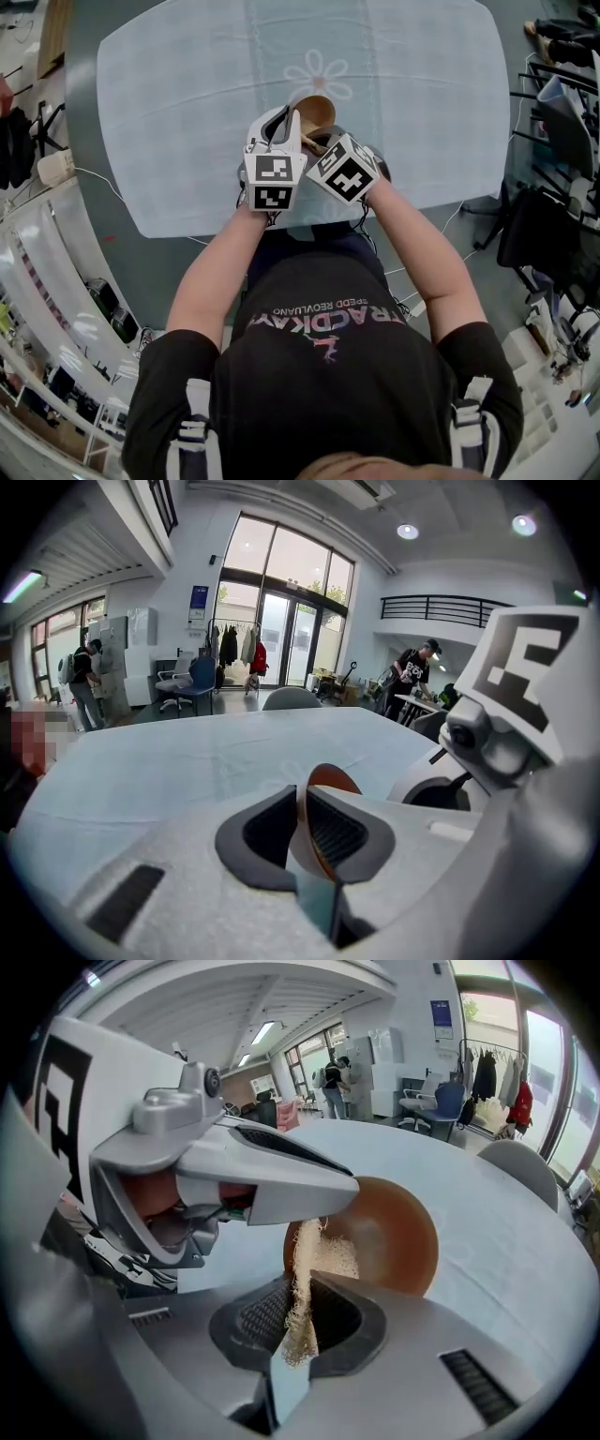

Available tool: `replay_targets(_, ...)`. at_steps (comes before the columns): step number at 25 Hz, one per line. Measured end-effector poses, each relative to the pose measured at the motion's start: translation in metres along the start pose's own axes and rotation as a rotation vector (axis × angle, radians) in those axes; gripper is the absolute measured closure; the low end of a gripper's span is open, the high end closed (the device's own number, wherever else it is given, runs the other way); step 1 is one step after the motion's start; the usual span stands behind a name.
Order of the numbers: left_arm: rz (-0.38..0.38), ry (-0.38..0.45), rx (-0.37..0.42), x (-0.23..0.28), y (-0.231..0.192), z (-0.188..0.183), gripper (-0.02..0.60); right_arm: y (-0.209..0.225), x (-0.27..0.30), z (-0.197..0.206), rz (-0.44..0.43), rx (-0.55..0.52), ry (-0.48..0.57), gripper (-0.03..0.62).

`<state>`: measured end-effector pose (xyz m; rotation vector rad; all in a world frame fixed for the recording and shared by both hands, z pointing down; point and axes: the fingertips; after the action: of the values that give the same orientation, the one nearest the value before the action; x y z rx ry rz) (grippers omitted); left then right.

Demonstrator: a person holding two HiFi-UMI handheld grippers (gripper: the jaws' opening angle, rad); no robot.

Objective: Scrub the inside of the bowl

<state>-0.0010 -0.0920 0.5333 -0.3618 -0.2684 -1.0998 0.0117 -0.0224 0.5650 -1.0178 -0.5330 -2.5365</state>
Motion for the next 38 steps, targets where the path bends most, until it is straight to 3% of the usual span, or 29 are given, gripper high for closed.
replay_targets(4,0.000,-0.011,0.009,-0.002,-0.001,0.005,0.538,0.003,0.001,0.017,-0.005,-0.091,-0.088,0.562)
replay_targets(9,0.021,-0.026,0.029,-0.004,0.001,0.008,0.538,0.026,-0.004,0.034,0.076,-0.270,-0.189,0.562)
replay_targets(15,0.052,-0.040,0.056,-0.004,0.007,0.012,0.538,0.053,-0.013,0.020,0.214,-0.448,-0.188,0.562)
replay_targets(22,0.108,-0.055,0.107,-0.002,0.019,0.011,0.543,0.055,-0.022,-0.003,0.290,-0.802,-0.165,0.562)
replay_targets(24,0.119,-0.048,0.128,-0.002,0.022,0.009,0.541,0.056,-0.022,-0.001,0.286,-0.814,-0.173,0.562)
replay_targets(28,0.113,-0.027,0.137,-0.001,0.022,0.004,0.541,0.058,-0.019,0.006,0.276,-0.736,-0.199,0.562)
replay_targets(38,0.046,0.013,0.062,-0.003,0.006,-0.008,0.540,0.043,-0.011,0.026,0.222,-0.552,-0.212,0.562)
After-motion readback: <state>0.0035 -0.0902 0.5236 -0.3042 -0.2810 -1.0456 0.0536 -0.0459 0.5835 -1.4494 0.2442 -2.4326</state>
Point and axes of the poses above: the fingertips, and each gripper's own axes: x forward along the fingers, y to its right, z out of its underside, and after that the axes turned 14 degrees about y, right-handed
